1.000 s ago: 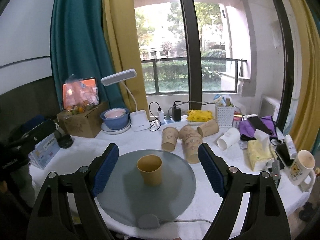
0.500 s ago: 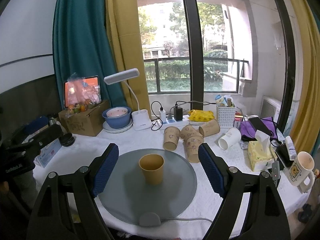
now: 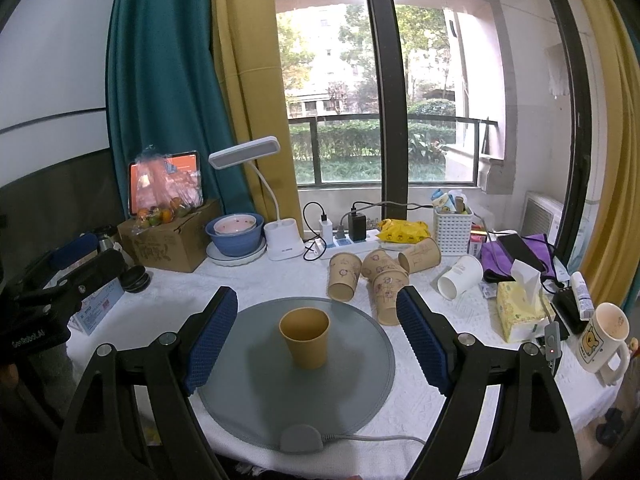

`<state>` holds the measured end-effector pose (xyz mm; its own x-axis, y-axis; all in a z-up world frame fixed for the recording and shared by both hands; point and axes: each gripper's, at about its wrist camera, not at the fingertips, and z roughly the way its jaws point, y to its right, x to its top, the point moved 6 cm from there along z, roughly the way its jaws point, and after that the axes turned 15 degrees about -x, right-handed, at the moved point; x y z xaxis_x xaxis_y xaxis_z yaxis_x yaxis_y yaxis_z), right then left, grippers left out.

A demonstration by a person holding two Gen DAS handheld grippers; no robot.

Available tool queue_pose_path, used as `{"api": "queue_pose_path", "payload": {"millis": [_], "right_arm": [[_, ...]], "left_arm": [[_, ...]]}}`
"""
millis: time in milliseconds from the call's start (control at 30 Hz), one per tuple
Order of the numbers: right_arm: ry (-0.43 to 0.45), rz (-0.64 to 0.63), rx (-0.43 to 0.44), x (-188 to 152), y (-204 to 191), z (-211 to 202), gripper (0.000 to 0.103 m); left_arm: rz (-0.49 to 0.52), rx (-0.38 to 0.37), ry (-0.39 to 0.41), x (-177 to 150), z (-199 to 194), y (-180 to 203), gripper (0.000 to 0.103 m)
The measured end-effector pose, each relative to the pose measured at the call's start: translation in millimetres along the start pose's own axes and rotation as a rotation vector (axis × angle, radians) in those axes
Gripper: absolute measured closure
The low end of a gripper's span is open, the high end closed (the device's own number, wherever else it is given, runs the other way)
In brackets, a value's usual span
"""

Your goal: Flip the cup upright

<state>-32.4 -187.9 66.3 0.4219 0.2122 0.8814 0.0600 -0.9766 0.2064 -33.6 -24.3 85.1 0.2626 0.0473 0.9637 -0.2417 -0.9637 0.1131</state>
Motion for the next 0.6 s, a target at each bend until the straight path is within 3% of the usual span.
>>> {"api": "queue_pose_path", "payload": {"millis": [600], "right_arm": [[-0.001,-0.001,0.001,0.2,-0.6,0.3,0.019]], "left_arm": [[0.006,-0.010,-0.003,-0.7,2.8,4.4,0.012]]}}
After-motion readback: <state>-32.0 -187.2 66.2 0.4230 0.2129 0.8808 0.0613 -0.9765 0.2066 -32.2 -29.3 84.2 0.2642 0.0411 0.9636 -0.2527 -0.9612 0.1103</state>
